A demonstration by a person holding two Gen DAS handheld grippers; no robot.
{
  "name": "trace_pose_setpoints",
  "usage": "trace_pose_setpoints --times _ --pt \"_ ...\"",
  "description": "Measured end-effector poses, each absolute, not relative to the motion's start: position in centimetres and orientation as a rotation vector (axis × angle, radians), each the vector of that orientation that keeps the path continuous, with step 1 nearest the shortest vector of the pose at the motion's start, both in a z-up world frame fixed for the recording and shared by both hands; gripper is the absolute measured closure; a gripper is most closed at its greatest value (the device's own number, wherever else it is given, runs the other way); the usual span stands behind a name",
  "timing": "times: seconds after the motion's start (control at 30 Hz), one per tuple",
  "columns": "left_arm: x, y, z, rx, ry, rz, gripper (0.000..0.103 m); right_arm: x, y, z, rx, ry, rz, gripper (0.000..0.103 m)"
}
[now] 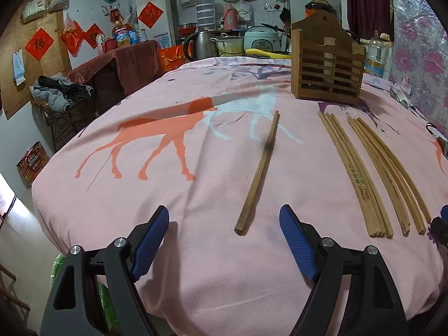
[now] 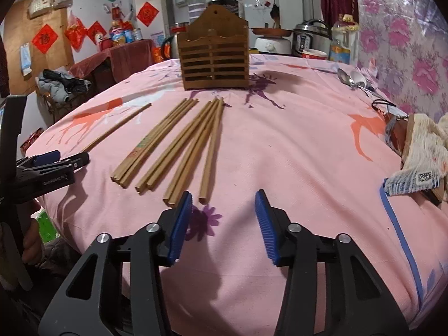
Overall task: Organize utensils
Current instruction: 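Close the left tool on one bamboo chopstick while the right tool grasps another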
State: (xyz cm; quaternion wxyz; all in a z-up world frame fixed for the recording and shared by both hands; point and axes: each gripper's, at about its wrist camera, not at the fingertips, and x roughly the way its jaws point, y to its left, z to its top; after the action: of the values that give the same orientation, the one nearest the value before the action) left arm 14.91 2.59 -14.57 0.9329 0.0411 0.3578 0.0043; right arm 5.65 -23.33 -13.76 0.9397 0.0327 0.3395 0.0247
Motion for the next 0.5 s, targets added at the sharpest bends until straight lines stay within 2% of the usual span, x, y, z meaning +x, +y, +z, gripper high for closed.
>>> trace_pose_setpoints --times 0.23,0.27,0.3,0.37,0.4,0.5 --pt "14.9 2.5 -14.6 0.081 0.732 0.003 0.024 7.3 -22.8 -14.2 0.081 0.714 0.071 0.074" --pt "14.9 2.5 -14.6 0.08 0.732 -0.001 0.024 7.4 -22.8 -14.2 0.079 0.71 0.068 0.078" --pt "14.9 2.6 -14.5 0.076 0.734 -0.007 0.025 7.5 -22.8 -14.2 0.082 0.707 0.072 0.092" --pt "14.8 2.6 -14.5 0.07 0.739 -0.031 0.032 7.4 -23.4 -14.2 0.115 0.706 0.07 0.097" --pt "14.8 2.6 -14.4 0.066 0.742 -0.055 0.041 7.4 -23.8 -14.2 0.13 0.704 0.049 0.097" --pt "14.6 2.0 -14.3 0.08 0.74 -0.093 0.058 7.2 -24.9 -14.2 0.172 0.704 0.029 0.097"
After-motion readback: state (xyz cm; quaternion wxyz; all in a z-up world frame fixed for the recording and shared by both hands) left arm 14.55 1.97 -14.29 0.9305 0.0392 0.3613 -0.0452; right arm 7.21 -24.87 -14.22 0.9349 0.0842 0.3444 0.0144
